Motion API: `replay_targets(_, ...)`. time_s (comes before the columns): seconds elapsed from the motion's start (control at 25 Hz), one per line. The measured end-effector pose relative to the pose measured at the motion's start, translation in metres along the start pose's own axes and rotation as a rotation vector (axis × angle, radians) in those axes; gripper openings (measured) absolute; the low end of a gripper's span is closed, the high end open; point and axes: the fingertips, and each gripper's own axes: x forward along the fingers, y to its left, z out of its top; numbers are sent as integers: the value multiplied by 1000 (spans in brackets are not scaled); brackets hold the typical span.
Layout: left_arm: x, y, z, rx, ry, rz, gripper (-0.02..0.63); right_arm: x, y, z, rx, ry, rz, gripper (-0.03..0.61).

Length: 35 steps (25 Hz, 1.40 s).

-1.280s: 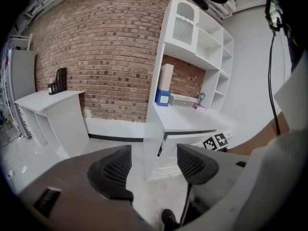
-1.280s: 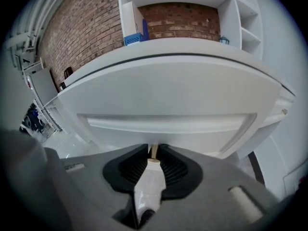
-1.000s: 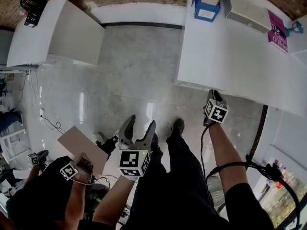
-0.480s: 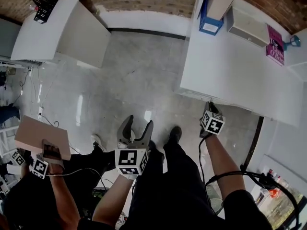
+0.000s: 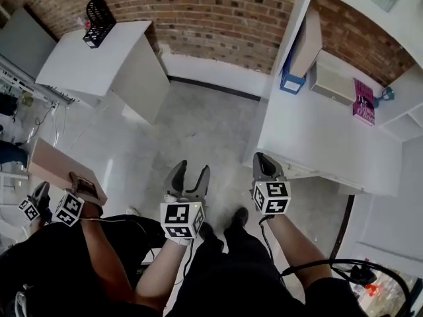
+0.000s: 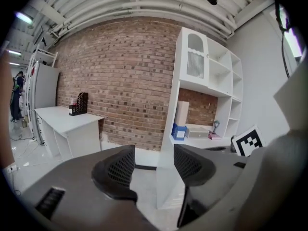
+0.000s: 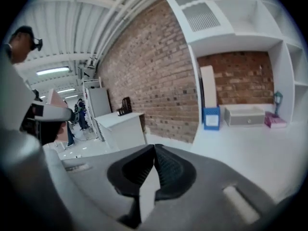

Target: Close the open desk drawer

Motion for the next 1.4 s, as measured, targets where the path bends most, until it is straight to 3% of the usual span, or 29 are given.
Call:
replay_targets(0.2, -30, -11, 59, 25, -137, -27, 159, -45, 52, 103, -138, -208, 43, 5)
replay_targets(0.48, -71, -37, 134, 84, -307, -41, 33, -116, 90, 190, -227, -421, 84, 5)
replay_targets(0.68, -98, -56, 181, 128, -418, -50, 25, -164, 101, 241, -258, -559, 93, 5)
replay_targets(0.96, -131, -78, 224, 172, -537, -50, 25, -216, 116, 278, -288, -675, 132, 5)
replay_targets(1.4, -124, -98, 226, 182, -546, -47, 25, -232, 87, 280, -302, -690, 117, 5)
